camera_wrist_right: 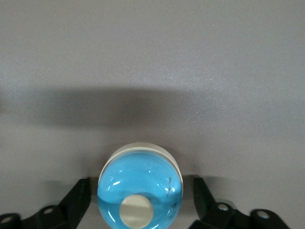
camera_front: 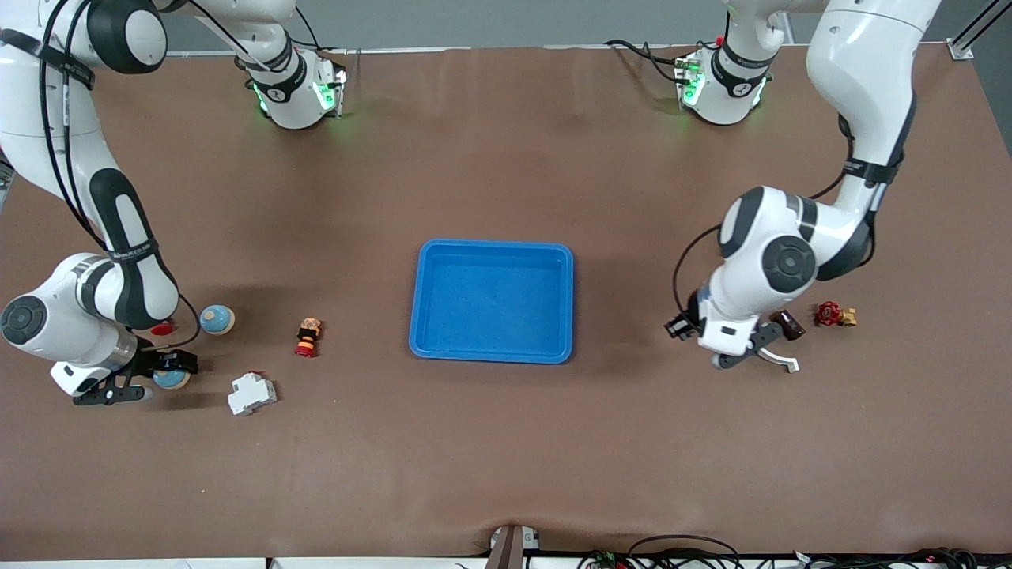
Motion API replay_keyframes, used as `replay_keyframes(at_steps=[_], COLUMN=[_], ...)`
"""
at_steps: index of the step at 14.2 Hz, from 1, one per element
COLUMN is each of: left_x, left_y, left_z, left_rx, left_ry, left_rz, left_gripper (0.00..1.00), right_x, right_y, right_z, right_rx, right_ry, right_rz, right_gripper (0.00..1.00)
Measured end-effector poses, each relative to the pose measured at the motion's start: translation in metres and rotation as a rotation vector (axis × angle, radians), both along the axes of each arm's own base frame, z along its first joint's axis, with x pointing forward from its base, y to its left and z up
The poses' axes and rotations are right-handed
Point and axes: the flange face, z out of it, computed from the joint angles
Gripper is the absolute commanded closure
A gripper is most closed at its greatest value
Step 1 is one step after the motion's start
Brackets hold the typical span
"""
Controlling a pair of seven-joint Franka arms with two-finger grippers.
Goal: Place electrolytic capacitor and blue bell in tray
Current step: 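Carry the capacitor and button to the tray with the left and right grippers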
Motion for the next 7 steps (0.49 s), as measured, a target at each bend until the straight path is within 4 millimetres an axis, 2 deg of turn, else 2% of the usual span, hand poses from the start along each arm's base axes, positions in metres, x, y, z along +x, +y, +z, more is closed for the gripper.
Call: replay_keyframes(at_steps=[2, 5, 6, 7], left_x=[-0.010, -0.023, -0.027, -0.032], left_y=[-0.031, -0.068, -0.081, -0.096], left_z=[0.006, 0.013, 0.017, 0.020], left_rx=[-0.017, -0.023, -0.025, -0.028], left_ry=[0.008, 0.012, 0.011, 0.009], left_rz=[0.058, 0.127, 0.153, 0.177], left_gripper=[1.00, 1.00, 1.00, 1.00], right_x=[0.006, 0.016, 0.020, 0.026], right_y=[0.003, 0.018, 0.027, 0.041], right_z=[0.007, 0.019, 0.029, 0.048], right_rx=[0.000, 0.019, 0.027, 0.032], right_ry=[-0.012, 0.040, 0.069, 0.087], right_rz=[-0.014, -0.028, -0.033, -0.037], right_gripper=[1.00, 1.00, 1.00, 1.00])
